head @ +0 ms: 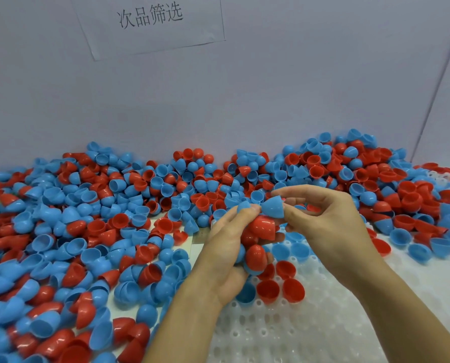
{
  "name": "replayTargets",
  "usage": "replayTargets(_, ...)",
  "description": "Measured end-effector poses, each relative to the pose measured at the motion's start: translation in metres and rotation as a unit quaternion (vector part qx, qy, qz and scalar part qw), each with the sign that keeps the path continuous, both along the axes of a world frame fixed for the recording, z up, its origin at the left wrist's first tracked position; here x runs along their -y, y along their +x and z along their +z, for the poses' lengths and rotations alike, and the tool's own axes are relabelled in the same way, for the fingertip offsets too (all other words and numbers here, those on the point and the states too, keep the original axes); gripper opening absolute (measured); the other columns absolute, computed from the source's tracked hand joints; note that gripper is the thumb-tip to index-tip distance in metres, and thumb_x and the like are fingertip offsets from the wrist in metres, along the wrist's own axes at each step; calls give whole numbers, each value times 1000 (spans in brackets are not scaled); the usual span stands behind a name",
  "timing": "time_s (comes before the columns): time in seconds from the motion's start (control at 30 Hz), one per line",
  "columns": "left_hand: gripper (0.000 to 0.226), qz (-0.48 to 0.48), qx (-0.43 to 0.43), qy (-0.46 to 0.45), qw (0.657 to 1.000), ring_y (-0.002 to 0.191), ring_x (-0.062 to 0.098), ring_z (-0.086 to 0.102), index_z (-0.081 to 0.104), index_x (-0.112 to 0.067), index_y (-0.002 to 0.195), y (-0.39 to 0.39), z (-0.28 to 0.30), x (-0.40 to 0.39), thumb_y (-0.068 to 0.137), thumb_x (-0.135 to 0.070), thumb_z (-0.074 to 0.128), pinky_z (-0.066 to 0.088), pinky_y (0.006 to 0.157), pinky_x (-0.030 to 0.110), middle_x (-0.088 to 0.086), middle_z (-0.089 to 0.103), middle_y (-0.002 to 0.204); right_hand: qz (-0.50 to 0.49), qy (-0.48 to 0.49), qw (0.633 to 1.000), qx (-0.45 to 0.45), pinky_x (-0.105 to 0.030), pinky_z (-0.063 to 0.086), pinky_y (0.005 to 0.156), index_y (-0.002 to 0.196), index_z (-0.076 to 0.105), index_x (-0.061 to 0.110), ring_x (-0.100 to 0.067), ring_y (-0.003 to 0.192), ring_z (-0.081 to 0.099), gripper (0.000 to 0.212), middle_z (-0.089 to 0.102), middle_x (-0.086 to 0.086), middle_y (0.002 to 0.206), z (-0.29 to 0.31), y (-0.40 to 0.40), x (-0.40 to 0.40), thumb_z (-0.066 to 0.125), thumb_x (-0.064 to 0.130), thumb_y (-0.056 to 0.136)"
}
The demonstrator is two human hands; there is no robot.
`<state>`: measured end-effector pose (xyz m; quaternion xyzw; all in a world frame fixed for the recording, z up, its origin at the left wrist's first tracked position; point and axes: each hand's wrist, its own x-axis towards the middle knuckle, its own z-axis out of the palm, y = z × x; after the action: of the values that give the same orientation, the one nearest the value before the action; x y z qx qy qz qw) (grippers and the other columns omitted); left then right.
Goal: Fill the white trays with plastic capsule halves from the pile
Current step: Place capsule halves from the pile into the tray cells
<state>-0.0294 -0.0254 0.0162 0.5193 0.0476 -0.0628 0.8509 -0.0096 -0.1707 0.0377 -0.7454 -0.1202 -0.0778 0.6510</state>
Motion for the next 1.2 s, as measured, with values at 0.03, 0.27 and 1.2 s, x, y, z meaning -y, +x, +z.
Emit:
replayTargets(0.03,38,1,3,2,1000,87,26,74,67,-10,120,0,0,0,89,-31,65,50,60,30,17,73,113,-7,1,1000,-12,-17,56,60,93,76,29,-12,72,73,21,73,2,84,-1,1,1,76,10,84)
replayTargets(0.27,42,1,8,-5,1000,85,27,75,69,-14,108,-1,2,0,71,-35,71,48,60,31,15,74,103,7,69,991,-116,-33,55,77,114,56,29,-17,82,76,65,78,0,89,-1,2,2,81,37,54)
replayTargets(1.2,33,20,-1,-66,998,78,28,75,62,-9,108,3,-1,-4,82,-26,71,53,50,29,9,73,78,44,-542,835,-84,-23,58,68,102,62,40,-3,78,62,48,62,22,87,-14,-8,27,82,8,73)
